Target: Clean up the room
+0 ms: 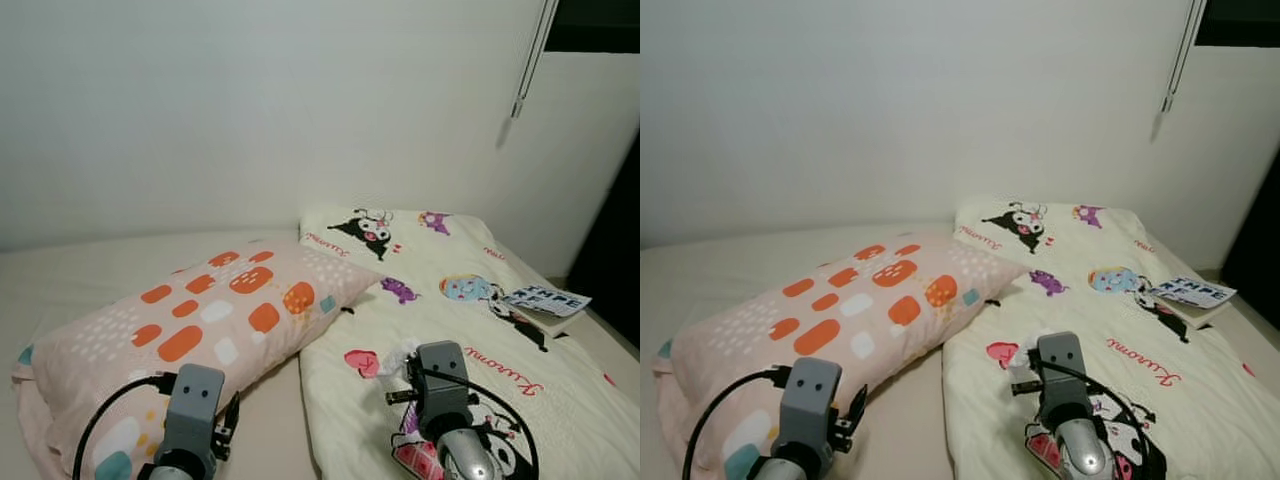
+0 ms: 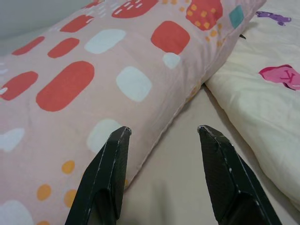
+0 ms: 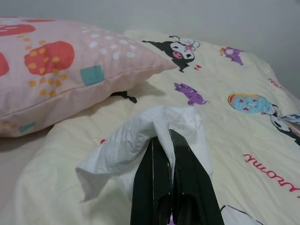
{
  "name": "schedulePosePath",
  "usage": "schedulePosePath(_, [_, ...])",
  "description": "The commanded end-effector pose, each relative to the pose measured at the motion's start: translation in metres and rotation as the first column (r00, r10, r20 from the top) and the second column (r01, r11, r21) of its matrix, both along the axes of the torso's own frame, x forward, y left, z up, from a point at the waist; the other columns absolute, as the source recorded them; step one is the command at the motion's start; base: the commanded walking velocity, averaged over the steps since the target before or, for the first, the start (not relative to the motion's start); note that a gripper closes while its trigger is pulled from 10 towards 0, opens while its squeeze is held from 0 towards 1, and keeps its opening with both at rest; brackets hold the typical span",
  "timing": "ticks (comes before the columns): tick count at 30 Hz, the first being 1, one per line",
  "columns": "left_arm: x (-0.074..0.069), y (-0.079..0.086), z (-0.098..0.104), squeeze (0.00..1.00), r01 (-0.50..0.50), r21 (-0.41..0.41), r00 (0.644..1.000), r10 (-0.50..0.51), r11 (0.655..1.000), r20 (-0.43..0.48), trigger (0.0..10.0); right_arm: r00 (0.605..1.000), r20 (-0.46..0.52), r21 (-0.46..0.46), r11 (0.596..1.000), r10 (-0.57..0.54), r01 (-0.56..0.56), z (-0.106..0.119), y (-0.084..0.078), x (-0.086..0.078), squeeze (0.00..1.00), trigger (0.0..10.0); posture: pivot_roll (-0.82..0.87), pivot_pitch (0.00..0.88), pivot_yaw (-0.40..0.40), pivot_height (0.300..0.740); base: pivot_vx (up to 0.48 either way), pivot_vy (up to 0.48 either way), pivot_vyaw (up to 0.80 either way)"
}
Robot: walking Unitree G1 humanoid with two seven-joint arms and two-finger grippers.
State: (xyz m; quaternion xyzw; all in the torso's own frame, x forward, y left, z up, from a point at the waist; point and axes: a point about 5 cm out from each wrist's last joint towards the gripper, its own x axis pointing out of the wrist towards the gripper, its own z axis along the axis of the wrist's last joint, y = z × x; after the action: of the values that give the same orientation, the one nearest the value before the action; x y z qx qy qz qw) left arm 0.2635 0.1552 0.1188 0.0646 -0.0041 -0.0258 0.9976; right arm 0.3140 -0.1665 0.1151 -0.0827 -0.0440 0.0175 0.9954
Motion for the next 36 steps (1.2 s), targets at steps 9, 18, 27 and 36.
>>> schedulePosePath(9, [-0.005,0.004,-0.004,0.0,-0.051,-0.011,0.998,0.051,0.999,0.03,10.0,0.998,-0.033,0.015,0.998,0.055,-0.055,-0.006,0.008,-0.008,0.0,10.0,-0.05,0.068,-0.015,0.639,0.0,0.0,0.0])
schedulePosePath(18, [-0.005,0.007,-0.009,0.0,-0.088,-0.009,0.996,0.088,0.996,0.025,10.0,0.997,-0.063,0.025,0.998,0.052,-0.05,-0.013,0.009,-0.011,0.0,10.0,-0.05,0.063,-0.014,0.679,0.0,0.0,0.0])
schedulePosePath(27, [-0.005,0.009,-0.01,0.0,-0.099,-0.011,0.995,0.1,0.995,0.029,10.0,0.994,-0.08,0.023,0.997,0.074,-0.073,-0.015,0.01,-0.013,0.0,10.0,-0.05,0.064,-0.018,0.719,0.0,0.0,0.0])
schedulePosePath(36, [-0.005,0.012,-0.011,0.0,-0.102,-0.006,0.994,0.103,0.995,0.027,10.0,0.991,-0.09,0.029,0.995,0.099,-0.097,-0.017,0.015,-0.014,0.0,10.0,-0.05,0.06,-0.019,0.74,0.0,0.0,0.0])
